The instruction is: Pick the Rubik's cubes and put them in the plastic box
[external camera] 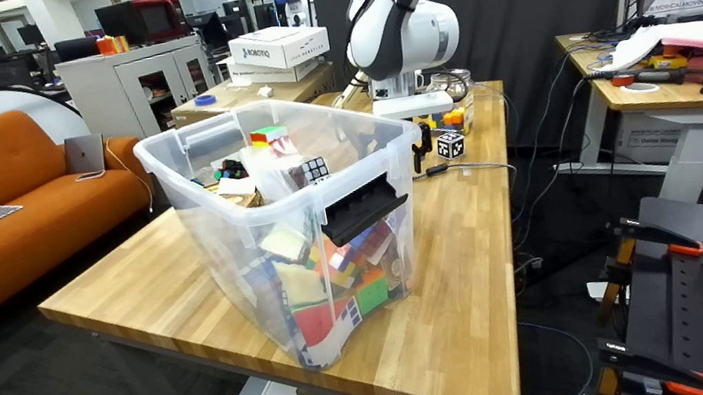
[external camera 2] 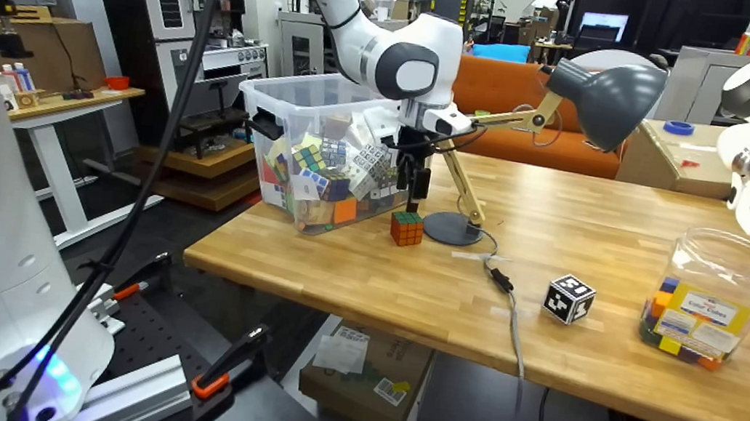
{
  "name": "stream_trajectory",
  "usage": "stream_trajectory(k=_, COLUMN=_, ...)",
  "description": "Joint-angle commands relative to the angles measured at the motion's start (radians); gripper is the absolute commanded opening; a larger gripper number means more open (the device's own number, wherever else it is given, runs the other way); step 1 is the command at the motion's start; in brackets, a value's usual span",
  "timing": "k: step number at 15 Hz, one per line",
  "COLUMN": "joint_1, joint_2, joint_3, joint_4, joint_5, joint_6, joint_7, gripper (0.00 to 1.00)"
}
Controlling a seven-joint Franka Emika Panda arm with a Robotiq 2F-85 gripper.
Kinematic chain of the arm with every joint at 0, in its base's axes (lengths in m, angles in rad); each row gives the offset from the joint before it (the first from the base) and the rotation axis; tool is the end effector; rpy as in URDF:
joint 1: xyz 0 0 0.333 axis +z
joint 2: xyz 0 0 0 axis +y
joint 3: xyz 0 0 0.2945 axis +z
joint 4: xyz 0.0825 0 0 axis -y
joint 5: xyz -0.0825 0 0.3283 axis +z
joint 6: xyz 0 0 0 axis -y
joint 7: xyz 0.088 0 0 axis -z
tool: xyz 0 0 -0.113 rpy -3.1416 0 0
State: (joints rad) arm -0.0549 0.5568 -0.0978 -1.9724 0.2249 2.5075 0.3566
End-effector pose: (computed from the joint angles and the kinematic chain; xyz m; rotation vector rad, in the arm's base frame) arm 0.5612 -0.0855 0.2047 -2.8895 1.0181 0.0358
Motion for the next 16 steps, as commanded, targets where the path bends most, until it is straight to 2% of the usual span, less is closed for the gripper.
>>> stream_trajectory(k=1, joint_1=0.002, joint_2=0.019, joint_3=0.008, joint_4=0.007, joint_5=0.007, joint_6=0.027, joint_7=-0.005, gripper=1.0)
stream_trajectory(k=9, joint_1=-0.014, joint_2=0.118, joint_3=0.054, joint_4=0.087, joint_5=0.036, joint_6=-0.021, joint_7=-0.036, gripper=1.0)
stream_trajectory(k=16, joint_1=-0.019, joint_2=0.172, joint_3=0.062, joint_4=0.162, joint_5=0.046, joint_6=-0.068, joint_7=-0.044, gripper=1.0)
